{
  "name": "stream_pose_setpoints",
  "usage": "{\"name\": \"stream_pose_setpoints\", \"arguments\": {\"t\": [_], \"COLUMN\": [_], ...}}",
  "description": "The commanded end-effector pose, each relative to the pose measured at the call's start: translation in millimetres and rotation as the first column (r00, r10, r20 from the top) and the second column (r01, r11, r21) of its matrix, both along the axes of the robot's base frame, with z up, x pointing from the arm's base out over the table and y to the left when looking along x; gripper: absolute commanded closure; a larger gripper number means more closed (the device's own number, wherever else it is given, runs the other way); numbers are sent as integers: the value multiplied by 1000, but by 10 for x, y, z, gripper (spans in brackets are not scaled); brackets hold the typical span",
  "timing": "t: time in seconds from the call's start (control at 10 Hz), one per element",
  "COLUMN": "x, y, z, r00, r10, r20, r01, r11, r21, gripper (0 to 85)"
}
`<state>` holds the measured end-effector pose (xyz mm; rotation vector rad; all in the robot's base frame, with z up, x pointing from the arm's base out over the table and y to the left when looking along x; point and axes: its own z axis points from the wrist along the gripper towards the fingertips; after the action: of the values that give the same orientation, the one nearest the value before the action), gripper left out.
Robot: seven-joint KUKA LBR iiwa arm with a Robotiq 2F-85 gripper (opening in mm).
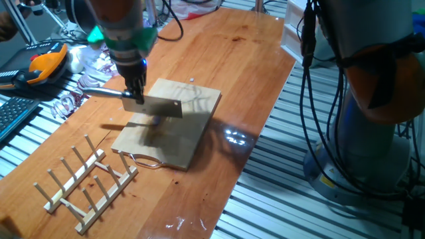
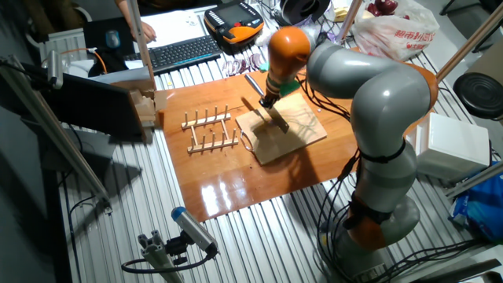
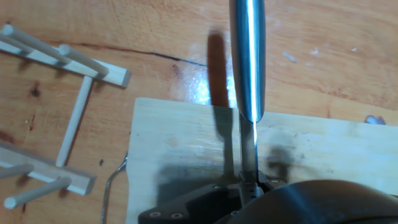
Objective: Chop the onions
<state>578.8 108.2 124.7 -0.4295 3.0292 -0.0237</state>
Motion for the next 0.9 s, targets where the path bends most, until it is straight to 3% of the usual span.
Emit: {"name": "stream_pose_setpoints", "arguments": {"t": [0.0,0.8], "x": [-6,7], "y": [12,12], "z": [-25,-201], "r00": [1000,1000], "r10": [-2,3], "r20": [0,26], "r01": [2,-3], "r11": [1000,1000], "r21": [3,8], "gripper": [850,850]}}
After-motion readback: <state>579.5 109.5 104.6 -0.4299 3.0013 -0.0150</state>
